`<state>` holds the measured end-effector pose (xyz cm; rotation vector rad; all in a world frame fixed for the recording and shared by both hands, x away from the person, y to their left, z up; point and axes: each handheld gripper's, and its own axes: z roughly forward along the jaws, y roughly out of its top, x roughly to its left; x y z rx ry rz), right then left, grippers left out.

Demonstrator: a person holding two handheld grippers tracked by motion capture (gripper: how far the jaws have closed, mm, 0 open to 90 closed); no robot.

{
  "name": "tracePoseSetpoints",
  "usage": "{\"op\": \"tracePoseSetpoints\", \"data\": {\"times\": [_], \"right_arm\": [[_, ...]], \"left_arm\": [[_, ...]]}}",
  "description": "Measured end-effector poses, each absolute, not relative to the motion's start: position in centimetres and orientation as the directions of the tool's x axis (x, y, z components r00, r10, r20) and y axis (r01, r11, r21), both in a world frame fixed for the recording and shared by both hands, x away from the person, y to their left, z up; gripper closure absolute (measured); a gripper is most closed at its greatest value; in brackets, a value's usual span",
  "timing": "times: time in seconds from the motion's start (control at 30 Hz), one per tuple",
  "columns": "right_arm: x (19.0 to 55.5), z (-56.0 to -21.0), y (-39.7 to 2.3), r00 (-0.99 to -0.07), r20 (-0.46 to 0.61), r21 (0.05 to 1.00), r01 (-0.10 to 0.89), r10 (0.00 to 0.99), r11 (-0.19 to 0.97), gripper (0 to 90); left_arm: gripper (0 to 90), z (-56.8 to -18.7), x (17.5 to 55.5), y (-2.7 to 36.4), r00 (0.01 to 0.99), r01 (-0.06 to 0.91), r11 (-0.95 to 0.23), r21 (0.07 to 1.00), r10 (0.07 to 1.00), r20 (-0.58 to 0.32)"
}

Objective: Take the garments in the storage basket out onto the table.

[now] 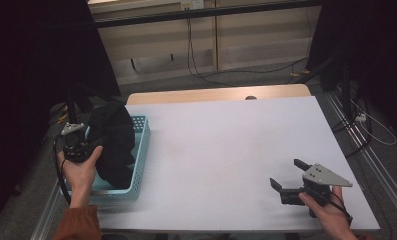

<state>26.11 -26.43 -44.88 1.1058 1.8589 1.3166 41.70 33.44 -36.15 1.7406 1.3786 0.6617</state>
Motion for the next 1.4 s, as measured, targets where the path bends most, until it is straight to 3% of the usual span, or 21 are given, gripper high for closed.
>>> {"op": "tracePoseSetpoints", "data": {"times": [0.87,1.4], "right_arm": [[26.1,-44.9,-26.4,-0.471,-0.005,0.946,0.285,0.882,0.157,0.0],[26.1,-44.9,-26.4,-0.470,-0.005,0.945,0.286,0.882,0.158,0.0]], "left_arm": [[66.4,-34.0,39.7,33.6,0.288,0.341,-0.054,0.938,0.956,-0.049],[66.5,-31.6,38.2,33.9,0.293,0.270,-0.041,0.962,0.955,-0.042]]}}
